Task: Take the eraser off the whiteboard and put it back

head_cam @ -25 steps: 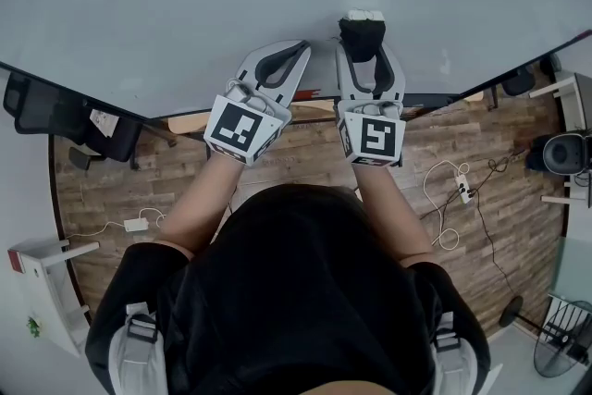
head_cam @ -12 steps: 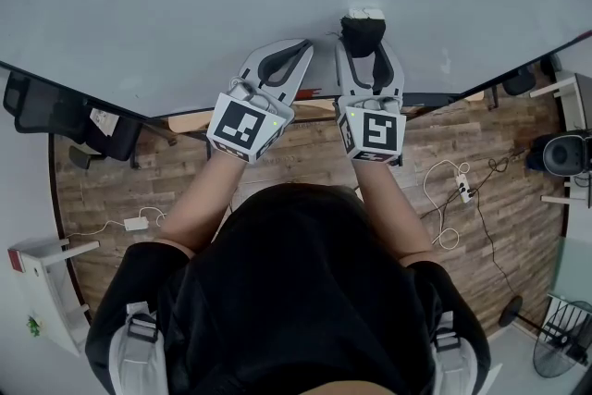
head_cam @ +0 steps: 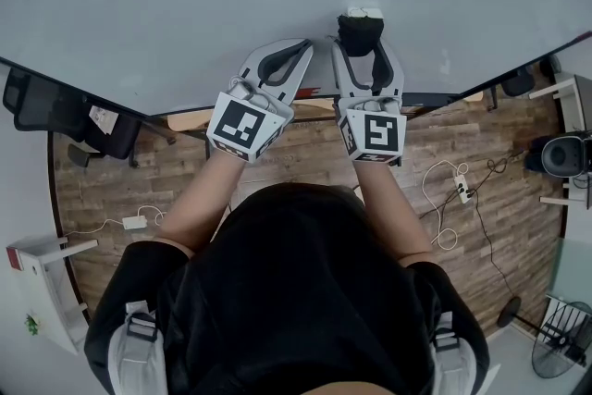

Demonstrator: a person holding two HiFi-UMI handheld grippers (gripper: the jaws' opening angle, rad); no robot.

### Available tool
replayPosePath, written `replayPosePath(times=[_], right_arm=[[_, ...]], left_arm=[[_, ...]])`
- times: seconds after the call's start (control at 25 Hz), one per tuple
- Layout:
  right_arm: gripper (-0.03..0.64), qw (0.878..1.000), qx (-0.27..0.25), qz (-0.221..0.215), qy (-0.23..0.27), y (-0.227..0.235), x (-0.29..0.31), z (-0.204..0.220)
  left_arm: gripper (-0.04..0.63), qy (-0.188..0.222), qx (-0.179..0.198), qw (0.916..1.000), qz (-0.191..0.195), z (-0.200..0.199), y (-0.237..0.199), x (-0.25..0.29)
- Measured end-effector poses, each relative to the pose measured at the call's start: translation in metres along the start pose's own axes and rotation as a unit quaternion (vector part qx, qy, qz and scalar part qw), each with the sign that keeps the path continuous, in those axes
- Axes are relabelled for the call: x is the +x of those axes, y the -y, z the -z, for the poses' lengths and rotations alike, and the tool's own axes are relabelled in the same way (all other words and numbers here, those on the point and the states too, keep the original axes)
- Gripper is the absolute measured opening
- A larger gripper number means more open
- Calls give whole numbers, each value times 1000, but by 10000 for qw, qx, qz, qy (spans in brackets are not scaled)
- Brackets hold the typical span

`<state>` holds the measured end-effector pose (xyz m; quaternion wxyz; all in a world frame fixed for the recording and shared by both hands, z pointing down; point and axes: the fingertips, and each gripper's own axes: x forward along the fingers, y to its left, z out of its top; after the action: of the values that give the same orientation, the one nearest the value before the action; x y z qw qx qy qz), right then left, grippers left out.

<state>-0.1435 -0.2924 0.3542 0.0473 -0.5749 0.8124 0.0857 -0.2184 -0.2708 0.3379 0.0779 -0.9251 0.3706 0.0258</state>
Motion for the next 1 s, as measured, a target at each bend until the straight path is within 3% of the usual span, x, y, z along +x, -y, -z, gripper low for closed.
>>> replayPosePath(times=[0.56,1.0], right_arm=[[267,9998,-80,1,-176,4,-23,3],[265,9993,39,-308,-206,32,-64,-1]], left_arm=[[-6,-2,-131,9999,10,6,9,-5],[-6,-45,-168,9996,-236,3,49,1]])
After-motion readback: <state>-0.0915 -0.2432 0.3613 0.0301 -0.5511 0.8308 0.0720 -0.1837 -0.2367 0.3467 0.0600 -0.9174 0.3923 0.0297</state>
